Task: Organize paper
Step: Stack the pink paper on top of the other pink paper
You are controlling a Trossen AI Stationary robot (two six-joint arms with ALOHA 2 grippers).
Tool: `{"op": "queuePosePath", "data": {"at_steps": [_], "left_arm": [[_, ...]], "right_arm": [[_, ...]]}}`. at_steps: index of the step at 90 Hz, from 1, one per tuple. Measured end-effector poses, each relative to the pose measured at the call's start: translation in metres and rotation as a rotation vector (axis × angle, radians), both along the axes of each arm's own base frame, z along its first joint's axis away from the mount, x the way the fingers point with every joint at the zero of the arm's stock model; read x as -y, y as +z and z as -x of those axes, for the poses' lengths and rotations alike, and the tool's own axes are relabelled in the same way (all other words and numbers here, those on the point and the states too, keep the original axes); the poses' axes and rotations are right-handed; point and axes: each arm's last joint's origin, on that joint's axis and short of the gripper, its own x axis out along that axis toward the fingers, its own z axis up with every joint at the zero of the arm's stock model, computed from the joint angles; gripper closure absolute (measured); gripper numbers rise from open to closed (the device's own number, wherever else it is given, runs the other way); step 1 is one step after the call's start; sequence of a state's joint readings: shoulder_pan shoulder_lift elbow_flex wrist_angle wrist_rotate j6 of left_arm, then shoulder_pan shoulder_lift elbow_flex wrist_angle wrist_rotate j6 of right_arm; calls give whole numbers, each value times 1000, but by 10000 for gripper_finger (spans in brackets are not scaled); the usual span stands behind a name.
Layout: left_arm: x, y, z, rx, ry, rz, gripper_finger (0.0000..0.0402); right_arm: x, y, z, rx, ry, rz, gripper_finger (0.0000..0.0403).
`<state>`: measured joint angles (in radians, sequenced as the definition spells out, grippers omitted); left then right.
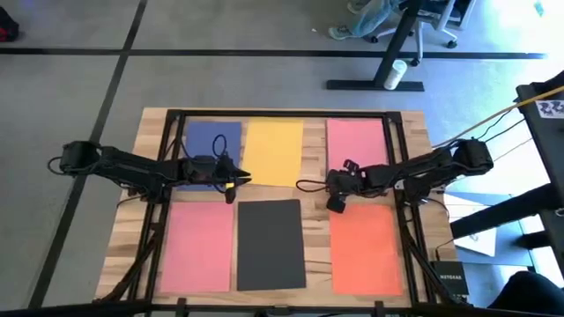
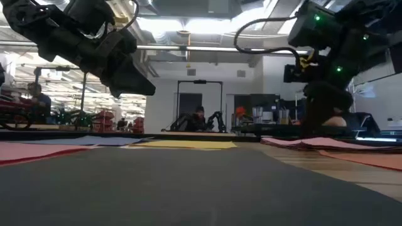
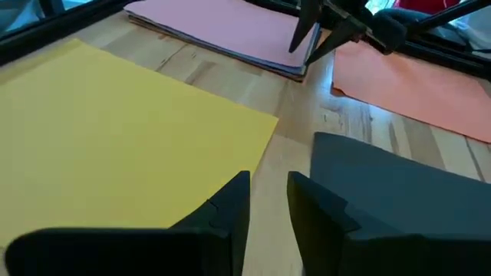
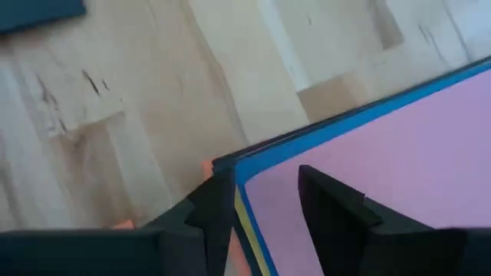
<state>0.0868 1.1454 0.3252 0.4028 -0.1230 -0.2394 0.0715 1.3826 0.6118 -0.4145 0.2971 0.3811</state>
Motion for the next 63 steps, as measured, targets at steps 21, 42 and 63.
{"op": "queuePosePath", "data": {"at_steps": [21, 42, 63], "left_arm": [[0, -1, 0, -3, 6, 14, 327], [0, -1, 0, -9, 6, 15, 327], [0, -1, 0, -9, 6, 15, 327]], "right_arm": [[-1, -2, 1, -4, 0, -31, 269], [-1, -2, 2, -19, 1, -25, 269], [1, -10, 3, -84, -6, 9, 269]]}}
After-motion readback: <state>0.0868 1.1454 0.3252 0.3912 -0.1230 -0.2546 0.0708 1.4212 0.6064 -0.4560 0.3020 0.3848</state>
